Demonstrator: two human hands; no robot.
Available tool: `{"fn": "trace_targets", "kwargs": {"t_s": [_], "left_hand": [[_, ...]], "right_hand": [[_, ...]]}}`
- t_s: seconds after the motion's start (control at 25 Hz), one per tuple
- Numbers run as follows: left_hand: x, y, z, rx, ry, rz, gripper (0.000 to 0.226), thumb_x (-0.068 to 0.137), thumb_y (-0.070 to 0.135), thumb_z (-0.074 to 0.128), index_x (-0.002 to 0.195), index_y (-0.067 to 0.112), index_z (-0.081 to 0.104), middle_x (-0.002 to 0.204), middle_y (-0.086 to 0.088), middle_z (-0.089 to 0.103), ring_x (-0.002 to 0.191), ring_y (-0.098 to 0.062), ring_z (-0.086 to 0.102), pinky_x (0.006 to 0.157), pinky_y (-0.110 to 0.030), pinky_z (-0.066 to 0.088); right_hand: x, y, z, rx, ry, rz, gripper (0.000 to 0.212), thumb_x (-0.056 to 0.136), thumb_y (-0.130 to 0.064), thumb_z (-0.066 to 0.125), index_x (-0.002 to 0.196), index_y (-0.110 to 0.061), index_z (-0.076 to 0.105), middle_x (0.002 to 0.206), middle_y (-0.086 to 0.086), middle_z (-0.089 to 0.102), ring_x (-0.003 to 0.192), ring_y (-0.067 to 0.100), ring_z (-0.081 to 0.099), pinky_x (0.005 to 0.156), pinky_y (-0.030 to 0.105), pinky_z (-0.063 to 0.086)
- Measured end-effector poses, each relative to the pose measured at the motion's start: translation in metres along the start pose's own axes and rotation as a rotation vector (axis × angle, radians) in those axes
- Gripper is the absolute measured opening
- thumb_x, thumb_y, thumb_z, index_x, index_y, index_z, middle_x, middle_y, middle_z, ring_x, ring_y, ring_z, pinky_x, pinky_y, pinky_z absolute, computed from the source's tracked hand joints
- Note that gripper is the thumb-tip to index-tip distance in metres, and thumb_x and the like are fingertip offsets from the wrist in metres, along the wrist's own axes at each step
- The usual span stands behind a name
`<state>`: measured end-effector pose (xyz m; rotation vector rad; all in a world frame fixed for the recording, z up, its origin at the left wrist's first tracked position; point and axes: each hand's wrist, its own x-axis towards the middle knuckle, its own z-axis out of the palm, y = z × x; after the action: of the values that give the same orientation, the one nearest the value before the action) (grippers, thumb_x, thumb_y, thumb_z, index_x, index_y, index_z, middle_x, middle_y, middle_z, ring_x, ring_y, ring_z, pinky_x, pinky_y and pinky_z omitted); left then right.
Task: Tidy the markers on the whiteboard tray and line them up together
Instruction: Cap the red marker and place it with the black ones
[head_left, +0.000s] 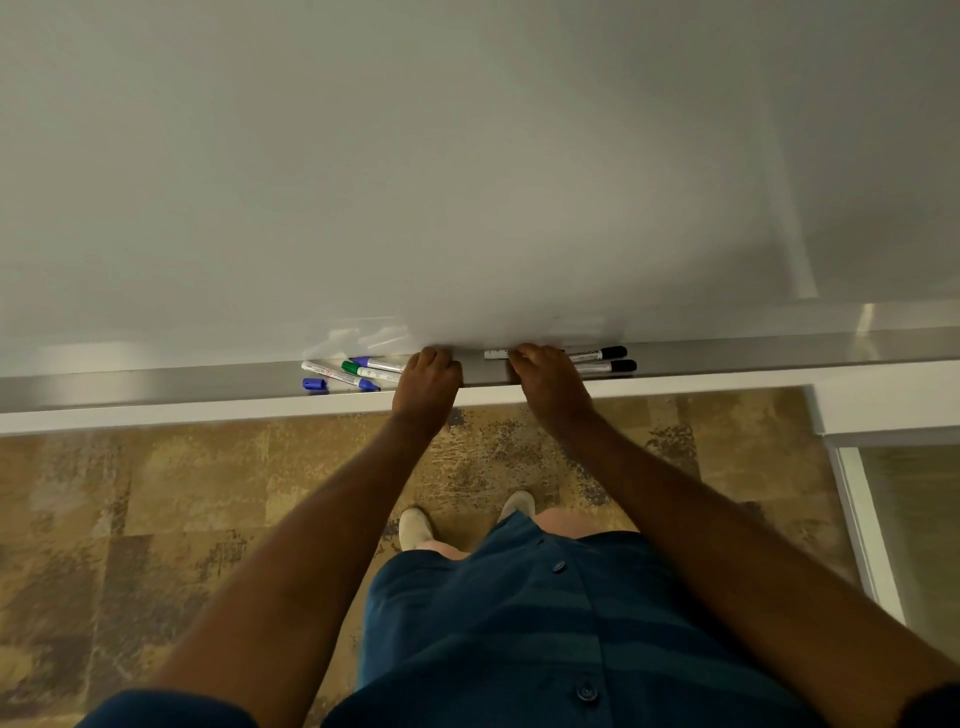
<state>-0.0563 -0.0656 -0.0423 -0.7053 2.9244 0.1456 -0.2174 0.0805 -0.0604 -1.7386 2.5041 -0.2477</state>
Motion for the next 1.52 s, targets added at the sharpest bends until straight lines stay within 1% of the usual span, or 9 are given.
{"fn": "trace_targets", "kwargs": {"t_s": [0.24, 0.4, 0.56, 0.68, 0.8, 0.96, 1.16, 1.36, 1.52], "left_hand": [[-0.004, 0.004, 0.0, -0.028, 0.062, -0.031, 0.017, 0.083, 0.01, 0.071, 0.099, 0.015, 0.068, 0.105, -0.007, 0.067, 0.101, -0.027, 0.057, 0.089, -0.041, 0.047], [-0.004, 0.012, -0.011, -0.132, 0.131, -0.16, 0.007, 0.088, 0.016, 0.067, 0.095, 0.019, 0.069, 0.098, -0.002, 0.068, 0.092, -0.023, 0.058, 0.082, -0.04, 0.045], [-0.007, 0.021, -0.034, -0.848, 0.234, -0.496, 0.009, 0.091, 0.015, 0.068, 0.098, 0.014, 0.073, 0.094, 0.0, 0.07, 0.084, -0.017, 0.063, 0.074, -0.027, 0.05], [-0.01, 0.023, -0.041, -1.547, 0.19, -0.867, 0.009, 0.09, 0.012, 0.069, 0.099, 0.012, 0.071, 0.095, -0.005, 0.073, 0.087, -0.02, 0.066, 0.073, -0.024, 0.052], [-0.016, 0.019, -0.045, -2.072, 0.106, -1.045, 0.011, 0.089, 0.007, 0.069, 0.1, 0.006, 0.069, 0.091, -0.009, 0.071, 0.08, -0.02, 0.068, 0.072, -0.027, 0.055], [-0.019, 0.022, -0.047, -2.179, 0.046, -1.036, 0.028, 0.087, 0.008, 0.072, 0.113, -0.002, 0.068, 0.09, -0.011, 0.071, 0.079, -0.019, 0.069, 0.071, -0.026, 0.058], [-0.021, 0.03, -0.052, -2.211, 0.004, -1.051, 0.033, 0.086, 0.009, 0.074, 0.115, -0.003, 0.067, 0.096, -0.015, 0.072, 0.081, -0.02, 0.071, 0.073, -0.028, 0.059], [-0.024, 0.041, -0.057, -2.174, -0.002, -0.965, 0.014, 0.092, 0.011, 0.068, 0.106, 0.008, 0.067, 0.095, -0.012, 0.075, 0.08, -0.02, 0.072, 0.078, -0.032, 0.058], [-0.026, 0.041, -0.06, -2.081, 0.031, -0.905, 0.014, 0.093, 0.015, 0.067, 0.104, 0.007, 0.07, 0.093, -0.011, 0.075, 0.081, -0.019, 0.071, 0.082, -0.033, 0.058]], "right_hand": [[0.011, -0.005, 0.001, -0.034, -0.053, -0.043, 0.033, 0.077, -0.003, 0.077, 0.108, -0.007, 0.068, 0.108, 0.015, 0.064, 0.1, 0.033, 0.062, 0.086, 0.046, 0.054], [0.014, -0.005, -0.004, 0.01, -0.075, -0.112, 0.033, 0.073, 0.003, 0.079, 0.104, -0.005, 0.07, 0.107, 0.016, 0.065, 0.097, 0.033, 0.065, 0.082, 0.046, 0.058], [0.006, -0.013, -0.036, 0.277, 0.02, -0.043, 0.018, 0.091, -0.01, 0.065, 0.108, -0.011, 0.059, 0.108, 0.008, 0.059, 0.089, 0.021, 0.06, 0.071, 0.033, 0.055], [-0.011, -0.02, -0.068, 0.746, 0.149, 0.266, 0.016, 0.094, -0.012, 0.068, 0.107, -0.011, 0.058, 0.106, 0.0, 0.06, 0.091, 0.01, 0.061, 0.074, 0.016, 0.053], [-0.027, -0.027, -0.09, 1.094, 0.15, 0.6, 0.021, 0.09, -0.011, 0.073, 0.108, -0.014, 0.065, 0.105, -0.005, 0.068, 0.096, 0.007, 0.066, 0.073, 0.014, 0.054], [-0.039, -0.031, -0.092, 1.187, 0.107, 0.696, 0.023, 0.089, -0.013, 0.074, 0.11, -0.017, 0.066, 0.107, -0.001, 0.072, 0.099, 0.012, 0.07, 0.082, 0.026, 0.059], [-0.039, -0.04, -0.095, 1.224, 0.123, 0.723, 0.023, 0.089, -0.013, 0.074, 0.11, -0.015, 0.066, 0.106, 0.002, 0.072, 0.099, 0.015, 0.07, 0.084, 0.028, 0.059], [-0.041, -0.044, -0.093, 1.12, 0.109, 0.655, 0.021, 0.09, -0.013, 0.074, 0.111, -0.014, 0.069, 0.105, -0.003, 0.072, 0.094, 0.004, 0.067, 0.077, 0.018, 0.054], [-0.048, -0.041, -0.09, 0.839, 0.106, 0.429, 0.027, 0.094, -0.017, 0.07, 0.12, -0.014, 0.071, 0.11, -0.001, 0.073, 0.096, 0.006, 0.067, 0.081, 0.023, 0.057]]}}
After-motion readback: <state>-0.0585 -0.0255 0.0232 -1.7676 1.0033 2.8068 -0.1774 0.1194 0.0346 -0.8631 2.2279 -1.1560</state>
